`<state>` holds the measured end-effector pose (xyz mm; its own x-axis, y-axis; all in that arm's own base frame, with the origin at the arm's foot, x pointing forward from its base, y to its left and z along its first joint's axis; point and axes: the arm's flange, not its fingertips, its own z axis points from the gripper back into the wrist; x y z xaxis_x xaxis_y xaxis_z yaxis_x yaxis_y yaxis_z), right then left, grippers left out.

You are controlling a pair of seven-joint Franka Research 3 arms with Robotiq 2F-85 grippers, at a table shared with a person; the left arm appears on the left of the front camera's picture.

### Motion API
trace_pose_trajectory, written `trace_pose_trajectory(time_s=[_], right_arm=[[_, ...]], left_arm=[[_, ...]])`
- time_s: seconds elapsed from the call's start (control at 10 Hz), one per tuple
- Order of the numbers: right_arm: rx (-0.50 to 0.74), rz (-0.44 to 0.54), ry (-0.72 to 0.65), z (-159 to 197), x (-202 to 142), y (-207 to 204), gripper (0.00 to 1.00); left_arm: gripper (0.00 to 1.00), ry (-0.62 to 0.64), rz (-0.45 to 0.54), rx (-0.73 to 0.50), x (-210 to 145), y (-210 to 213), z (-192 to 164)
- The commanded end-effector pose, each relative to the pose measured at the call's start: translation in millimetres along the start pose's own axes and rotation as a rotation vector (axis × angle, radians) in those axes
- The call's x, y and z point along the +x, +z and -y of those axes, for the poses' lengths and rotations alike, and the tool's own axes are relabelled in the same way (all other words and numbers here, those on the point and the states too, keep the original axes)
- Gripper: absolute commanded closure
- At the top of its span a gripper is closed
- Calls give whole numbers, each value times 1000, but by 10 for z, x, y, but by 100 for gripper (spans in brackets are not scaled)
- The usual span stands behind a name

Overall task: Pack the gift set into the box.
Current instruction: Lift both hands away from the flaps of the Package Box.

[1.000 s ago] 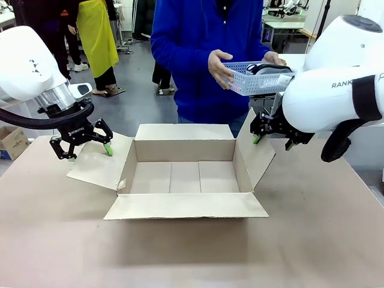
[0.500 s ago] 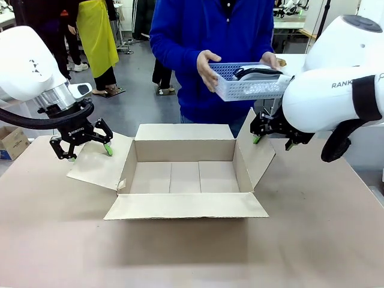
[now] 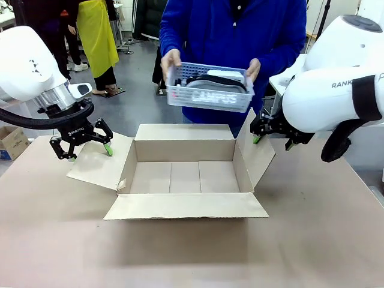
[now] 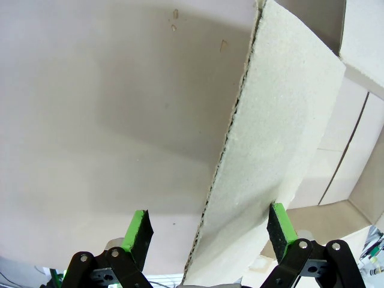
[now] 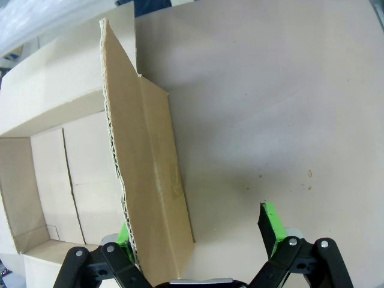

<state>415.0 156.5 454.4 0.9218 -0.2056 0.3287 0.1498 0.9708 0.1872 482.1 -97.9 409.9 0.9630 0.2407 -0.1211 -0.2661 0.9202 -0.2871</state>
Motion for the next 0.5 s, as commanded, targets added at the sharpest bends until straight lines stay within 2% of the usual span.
trace_pose_trajectory(time_s=[0.0,0.4], right_arm=[[-19,5,-3,-11,25,8,0],[-19,5,-3,-11,25,8,0]], left_arm=[[0,14,8,19,-20,19,-2],[0,14,8,19,-20,19,-2]])
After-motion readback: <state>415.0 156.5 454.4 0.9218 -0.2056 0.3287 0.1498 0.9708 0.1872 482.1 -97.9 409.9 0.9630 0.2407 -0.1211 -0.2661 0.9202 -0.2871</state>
